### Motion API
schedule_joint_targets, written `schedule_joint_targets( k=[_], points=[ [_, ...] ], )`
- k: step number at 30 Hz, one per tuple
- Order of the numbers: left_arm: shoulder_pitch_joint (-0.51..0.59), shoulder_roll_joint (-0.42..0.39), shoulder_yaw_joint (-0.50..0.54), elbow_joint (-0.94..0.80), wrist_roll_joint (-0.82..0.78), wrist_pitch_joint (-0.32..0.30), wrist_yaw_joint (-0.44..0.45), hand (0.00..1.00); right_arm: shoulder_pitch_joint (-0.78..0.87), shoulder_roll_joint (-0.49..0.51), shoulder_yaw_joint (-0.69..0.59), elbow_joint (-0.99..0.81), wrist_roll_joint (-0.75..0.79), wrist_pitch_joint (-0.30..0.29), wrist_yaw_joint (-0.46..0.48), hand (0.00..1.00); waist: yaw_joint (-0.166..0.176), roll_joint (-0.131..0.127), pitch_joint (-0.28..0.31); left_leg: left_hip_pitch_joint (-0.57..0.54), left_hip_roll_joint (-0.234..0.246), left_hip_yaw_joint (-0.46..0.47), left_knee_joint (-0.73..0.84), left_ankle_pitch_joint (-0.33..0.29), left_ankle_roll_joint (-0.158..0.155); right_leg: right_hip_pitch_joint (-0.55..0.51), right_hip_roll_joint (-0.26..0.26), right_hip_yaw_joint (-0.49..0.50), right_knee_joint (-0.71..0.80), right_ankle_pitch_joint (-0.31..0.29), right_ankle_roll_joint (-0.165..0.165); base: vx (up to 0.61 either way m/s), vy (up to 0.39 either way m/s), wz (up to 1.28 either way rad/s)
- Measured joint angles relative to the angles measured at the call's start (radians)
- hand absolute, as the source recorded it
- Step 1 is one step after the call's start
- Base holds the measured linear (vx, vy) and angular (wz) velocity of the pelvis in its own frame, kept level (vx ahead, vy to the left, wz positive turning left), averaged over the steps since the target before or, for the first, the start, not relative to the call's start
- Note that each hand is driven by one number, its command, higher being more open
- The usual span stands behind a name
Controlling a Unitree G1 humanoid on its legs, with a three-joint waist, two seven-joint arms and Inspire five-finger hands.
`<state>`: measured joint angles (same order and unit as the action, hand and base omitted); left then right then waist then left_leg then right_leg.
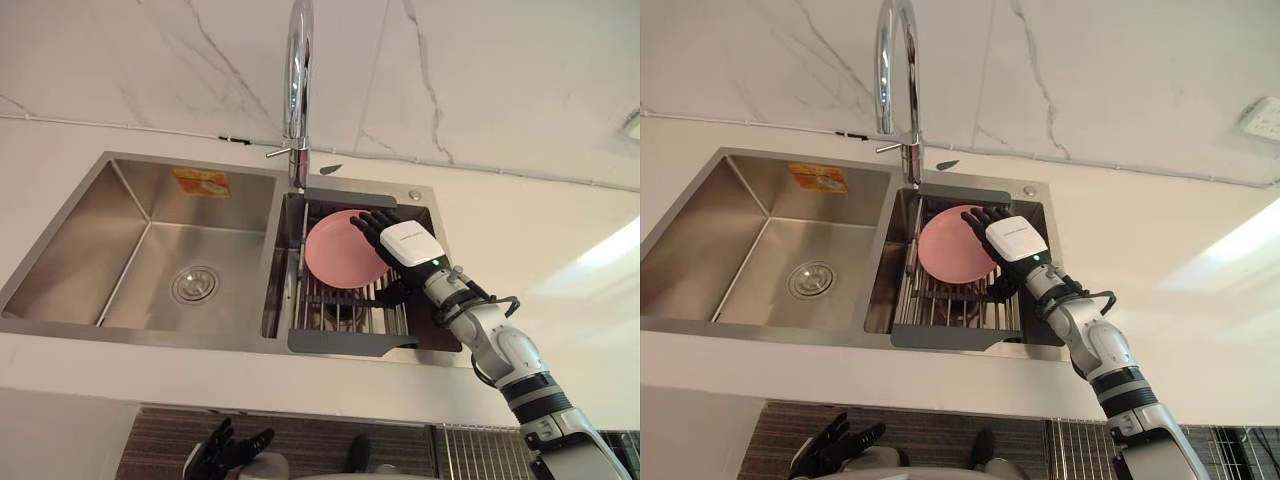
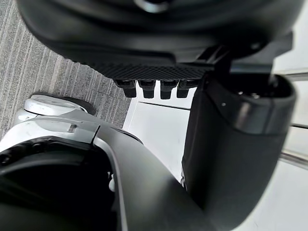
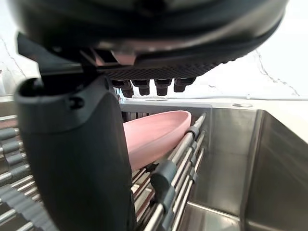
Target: Walk over to the sink, pick up the cup, carry it to the dishwasher, place the cup inside the dishwasher, then close the dishwasher door
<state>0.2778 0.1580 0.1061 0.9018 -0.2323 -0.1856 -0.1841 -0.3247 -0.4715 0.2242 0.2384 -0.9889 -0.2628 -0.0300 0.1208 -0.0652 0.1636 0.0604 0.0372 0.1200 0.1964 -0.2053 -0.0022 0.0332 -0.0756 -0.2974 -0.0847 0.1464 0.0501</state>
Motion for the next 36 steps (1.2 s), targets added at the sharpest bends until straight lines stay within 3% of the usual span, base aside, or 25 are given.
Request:
schedule_joint_targets(
  k=[12, 25, 26, 36],
  points=[
    [-0.002, -0.005, 0.0, -0.004, 0.0, 0.005, -0.001, 1.0, -0.068, 0.0, 0.0, 0.039, 0.007, 0.044, -0.011, 1.0, 0.004, 0.017, 0.012, -0.014, 0.004, -0.002, 0.022, -0.014, 0.0, -0.003, 0.002, -0.003, 0.0, 0.0, -0.001, 0.0, 0.0, 0.0],
    [-0.005, -0.01, 0.0, -0.004, 0.0, 0.006, -0.001, 1.0, -0.088, 0.002, 0.0, 0.078, 0.007, 0.042, -0.015, 1.0, 0.006, 0.022, 0.018, -0.018, 0.003, -0.011, 0.025, -0.014, 0.001, -0.003, 0.001, -0.007, 0.0, 0.0, -0.001, 0.0, 0.0, 0.0],
    [-0.005, -0.01, 0.0, -0.004, 0.0, 0.006, -0.001, 1.0, -0.095, 0.004, 0.0, 0.089, 0.006, 0.041, -0.015, 0.0, 0.006, 0.023, 0.02, -0.018, 0.003, -0.012, 0.026, -0.014, 0.001, -0.003, 0.001, -0.007, 0.0, 0.0, -0.001, 0.0, 0.0, 0.0],
    [-0.02, -0.008, 0.0, -0.005, 0.0, 0.006, -0.013, 1.0, -0.124, 0.006, 0.0, 0.117, 0.009, 0.044, -0.021, 0.0, 0.005, 0.021, 0.046, -0.034, 0.006, -0.018, 0.037, -0.016, -0.001, -0.008, 0.003, -0.014, 0.0, 0.003, -0.004, -0.01, 0.004, 0.02]
  ],
)
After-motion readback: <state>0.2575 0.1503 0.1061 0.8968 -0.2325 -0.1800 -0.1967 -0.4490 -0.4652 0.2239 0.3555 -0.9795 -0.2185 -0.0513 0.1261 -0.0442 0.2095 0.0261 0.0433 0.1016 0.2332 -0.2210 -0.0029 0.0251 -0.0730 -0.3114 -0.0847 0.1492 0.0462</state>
